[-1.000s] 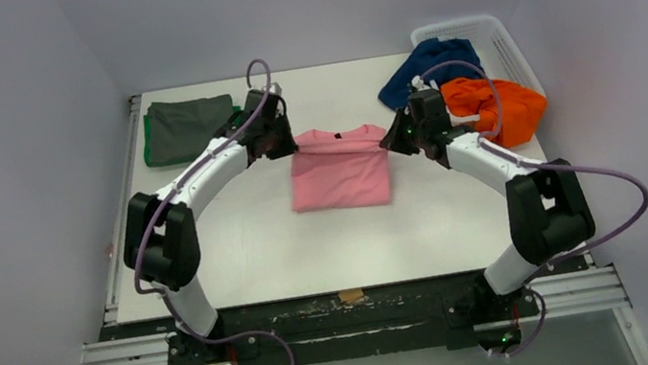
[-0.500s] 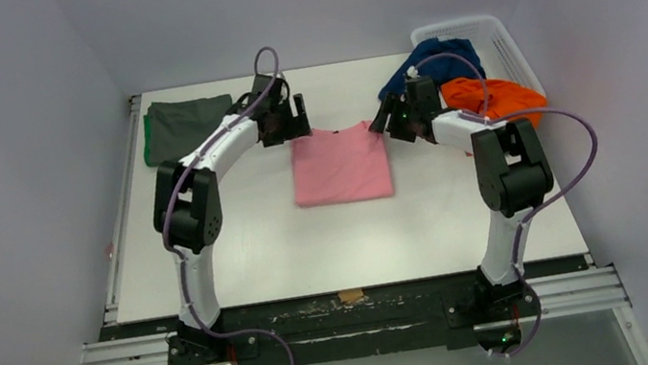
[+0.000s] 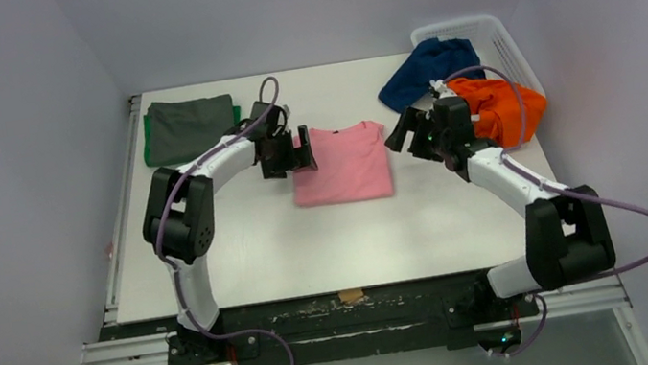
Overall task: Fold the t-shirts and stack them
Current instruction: Fold the long partially folded tshirt into a neat square, then put the neatly folded tshirt into the corner of the board with the left arm
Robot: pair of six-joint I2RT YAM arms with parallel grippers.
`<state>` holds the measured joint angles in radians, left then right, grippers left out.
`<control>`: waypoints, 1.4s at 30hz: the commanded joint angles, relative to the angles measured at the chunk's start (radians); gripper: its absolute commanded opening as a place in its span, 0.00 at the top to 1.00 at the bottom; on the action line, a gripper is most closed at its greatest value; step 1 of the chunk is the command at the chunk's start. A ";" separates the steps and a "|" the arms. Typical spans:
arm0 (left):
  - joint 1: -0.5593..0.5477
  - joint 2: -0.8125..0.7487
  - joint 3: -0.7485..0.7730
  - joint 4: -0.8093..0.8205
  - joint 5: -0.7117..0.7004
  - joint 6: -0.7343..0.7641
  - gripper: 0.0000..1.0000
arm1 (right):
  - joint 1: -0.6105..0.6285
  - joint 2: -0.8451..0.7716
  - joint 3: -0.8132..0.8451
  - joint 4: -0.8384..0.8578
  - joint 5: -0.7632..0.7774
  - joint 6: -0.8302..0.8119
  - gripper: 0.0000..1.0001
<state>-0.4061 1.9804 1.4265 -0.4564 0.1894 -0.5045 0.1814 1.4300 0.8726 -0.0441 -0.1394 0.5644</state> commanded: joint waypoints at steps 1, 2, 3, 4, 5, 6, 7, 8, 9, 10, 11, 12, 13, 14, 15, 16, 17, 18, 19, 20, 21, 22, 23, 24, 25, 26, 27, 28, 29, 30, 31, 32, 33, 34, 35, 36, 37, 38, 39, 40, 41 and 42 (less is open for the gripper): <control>-0.002 0.074 0.027 0.057 0.078 -0.004 0.12 | 0.000 -0.099 -0.053 -0.036 0.013 -0.016 0.13; -0.003 0.100 0.047 0.042 0.090 -0.005 0.17 | -0.001 -0.117 -0.065 -0.035 0.009 -0.020 0.13; -0.007 0.121 0.062 0.041 0.098 -0.005 0.23 | -0.001 -0.132 -0.074 -0.031 0.007 -0.020 0.13; -0.014 0.122 0.064 0.048 0.099 -0.006 0.27 | -0.001 -0.143 -0.085 -0.030 0.014 -0.020 0.14; -0.025 0.118 0.060 0.055 0.088 -0.009 0.31 | -0.001 -0.154 -0.090 -0.033 0.021 -0.019 0.14; -0.039 0.117 0.062 0.056 0.077 -0.005 0.35 | -0.002 -0.161 -0.093 -0.036 0.024 -0.020 0.13; -0.053 0.124 0.073 0.045 0.056 -0.001 0.39 | -0.001 -0.167 -0.095 -0.037 0.022 -0.021 0.14; -0.067 0.138 0.099 0.015 0.030 0.004 0.44 | 0.000 -0.173 -0.096 -0.036 0.018 -0.022 0.14; -0.082 0.151 0.134 -0.033 -0.010 0.012 0.52 | 0.000 -0.179 -0.098 -0.034 0.014 -0.024 0.14; -0.100 0.165 0.175 -0.067 -0.057 0.022 0.61 | -0.001 -0.185 -0.099 -0.033 0.012 -0.024 0.14; -0.116 0.181 0.208 -0.099 -0.095 0.029 0.70 | -0.001 -0.193 -0.102 -0.031 0.012 -0.027 0.14; -0.131 0.199 0.242 -0.129 -0.130 0.038 0.80 | 0.000 -0.203 -0.107 -0.029 0.012 -0.029 0.14; -0.141 0.217 0.282 -0.167 -0.155 0.043 0.89 | 0.000 -0.208 -0.110 -0.031 0.014 -0.029 0.14; -0.145 0.235 0.319 -0.213 -0.166 0.049 1.00 | 0.000 -0.217 -0.112 -0.035 0.019 -0.032 0.14; -0.144 0.245 0.340 -0.228 -0.169 0.053 1.00 | -0.001 -0.226 -0.114 -0.038 0.025 -0.035 0.14; -0.139 0.252 0.354 -0.245 -0.153 0.058 1.00 | -0.001 -0.236 -0.117 -0.039 0.032 -0.038 0.14; -0.134 0.256 0.358 -0.249 -0.138 0.064 1.00 | 0.000 -0.246 -0.121 -0.039 0.039 -0.041 0.14; -0.131 0.251 0.350 -0.243 -0.126 0.074 1.00 | -0.001 -0.255 -0.127 -0.034 0.045 -0.043 0.14; -0.131 0.244 0.344 -0.244 -0.132 0.090 1.00 | -0.001 -0.262 -0.131 -0.033 0.050 -0.044 0.14; -0.132 0.230 0.342 -0.252 -0.172 0.100 1.00 | 0.000 -0.267 -0.132 -0.032 0.052 -0.046 0.14; -0.131 0.216 0.343 -0.265 -0.232 0.111 1.00 | 0.000 -0.272 -0.133 -0.031 0.055 -0.047 0.14; -0.131 0.199 0.348 -0.280 -0.293 0.127 1.00 | 0.000 -0.275 -0.133 -0.032 0.056 -0.050 0.14; -0.126 0.186 0.359 -0.294 -0.349 0.147 1.00 | 0.000 -0.277 -0.133 -0.032 0.056 -0.050 0.14; -0.116 0.172 0.380 -0.317 -0.417 0.177 1.00 | -0.001 -0.279 -0.133 -0.031 0.056 -0.055 0.14; -0.110 0.168 0.395 -0.330 -0.453 0.191 1.00 | -0.001 -0.281 -0.133 -0.032 0.056 -0.055 0.14; -0.099 0.167 0.419 -0.346 -0.498 0.213 1.00 | 0.000 -0.282 -0.134 -0.032 0.057 -0.056 0.15; -0.086 0.167 0.435 -0.353 -0.560 0.238 1.00 | -0.001 -0.284 -0.135 -0.031 0.058 -0.057 0.15; -0.071 0.170 0.452 -0.350 -0.602 0.266 1.00 | 0.000 -0.284 -0.136 -0.030 0.057 -0.056 0.15; -0.054 0.174 0.461 -0.335 -0.644 0.296 1.00 | 0.000 -0.284 -0.137 -0.024 0.057 -0.055 0.15; -0.036 0.180 0.477 -0.321 -0.687 0.322 1.00 | -0.001 -0.282 -0.138 -0.018 0.053 -0.055 0.15; -0.019 0.187 0.497 -0.317 -0.720 0.343 1.00 | 0.000 -0.276 -0.137 -0.014 0.046 -0.055 0.15; -0.005 0.191 0.512 -0.313 -0.727 0.373 1.00 | -0.001 -0.271 -0.133 -0.013 0.043 -0.057 0.15; 0.012 0.189 0.518 -0.298 -0.726 0.405 1.00 | 0.000 -0.265 -0.131 -0.015 0.039 -0.058 0.15; 0.027 0.183 0.519 -0.274 -0.727 0.433 1.00 | -0.001 -0.260 -0.129 -0.013 0.037 -0.058 0.15; 0.047 0.176 0.520 -0.243 -0.727 0.459 1.00 | 0.000 -0.253 -0.127 -0.012 0.036 -0.058 0.15; 0.062 0.167 0.525 -0.226 -0.729 0.481 1.00 | -0.001 -0.249 -0.127 -0.009 0.036 -0.058 0.15; 0.078 0.162 0.537 -0.218 -0.736 0.498 1.00 | 0.000 -0.243 -0.127 -0.008 0.034 -0.058 0.16; 0.090 0.160 0.552 -0.214 -0.746 0.528 1.00 | -0.001 -0.239 -0.124 -0.009 0.031 -0.058 0.16; 0.101 0.159 0.570 -0.212 -0.758 0.551 1.00 | -0.001 -0.235 -0.120 -0.010 0.027 -0.059 0.16; 0.111 0.160 0.588 -0.211 -0.767 0.571 1.00 | 0.000 -0.232 -0.119 -0.010 0.025 -0.060 0.16; 0.121 0.161 0.607 -0.211 -0.770 0.585 1.00 | 0.000 -0.228 -0.118 -0.007 0.026 -0.060 0.16; 0.129 0.163 0.625 -0.215 -0.768 0.599 1.00 | -0.001 -0.226 -0.117 -0.005 0.029 -0.060 0.16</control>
<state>-0.3004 2.2105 1.9446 -0.7204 -0.5095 -0.0303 0.1822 1.1980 0.7437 -0.0895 -0.1001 0.5220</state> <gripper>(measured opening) 0.048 0.840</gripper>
